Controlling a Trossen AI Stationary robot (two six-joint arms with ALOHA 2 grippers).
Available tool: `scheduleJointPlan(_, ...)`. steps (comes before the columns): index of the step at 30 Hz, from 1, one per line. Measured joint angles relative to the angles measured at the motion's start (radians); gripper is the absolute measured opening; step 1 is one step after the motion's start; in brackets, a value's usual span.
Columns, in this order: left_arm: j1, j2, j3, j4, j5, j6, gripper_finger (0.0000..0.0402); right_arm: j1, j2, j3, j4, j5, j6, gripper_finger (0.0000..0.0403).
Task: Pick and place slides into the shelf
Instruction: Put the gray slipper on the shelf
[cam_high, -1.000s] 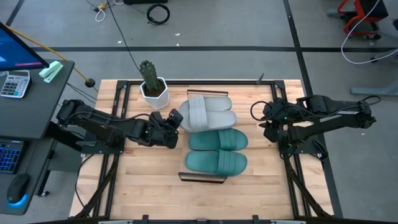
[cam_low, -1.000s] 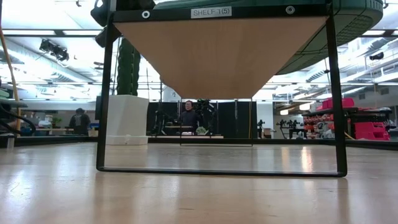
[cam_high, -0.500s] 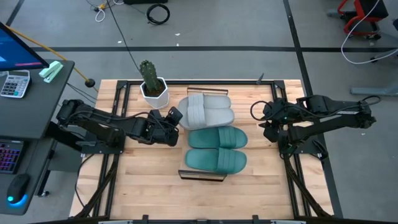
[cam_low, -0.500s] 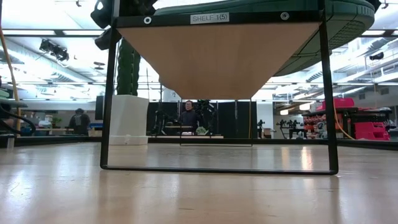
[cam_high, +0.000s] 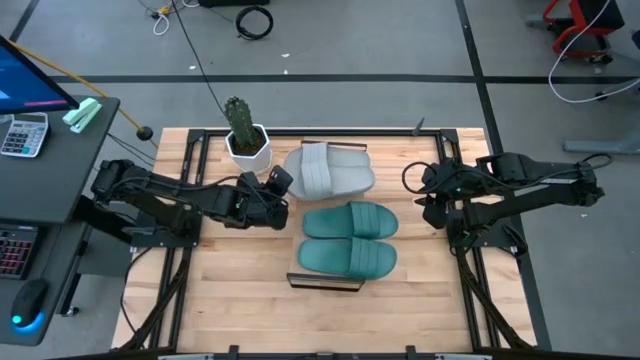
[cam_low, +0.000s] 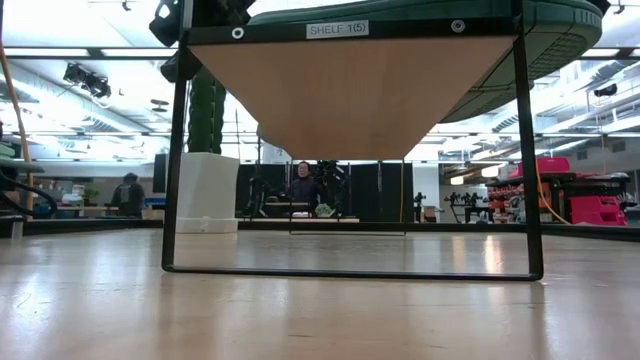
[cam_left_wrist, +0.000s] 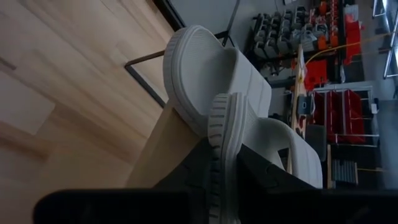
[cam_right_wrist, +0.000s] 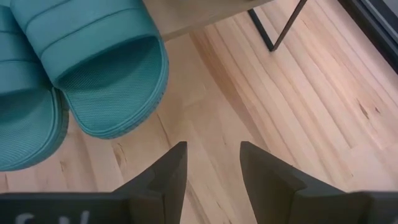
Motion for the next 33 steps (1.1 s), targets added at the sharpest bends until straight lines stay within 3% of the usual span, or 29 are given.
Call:
scheduleJointPlan(19, -0.054, 0.0, 0.0, 0.007, -0.053, -0.003, 0.0043, 0.0, 0.002, 0.0, -0.001, -0.005, 0.0, 0.0155)
scheduleJointPlan(33, -0.061, -0.016, 0.0, -0.108, -0.037, -0.003, 0.004, 0.0, 0.002, 0.0, -0.001, -0.02, 0.001, 0.0155)
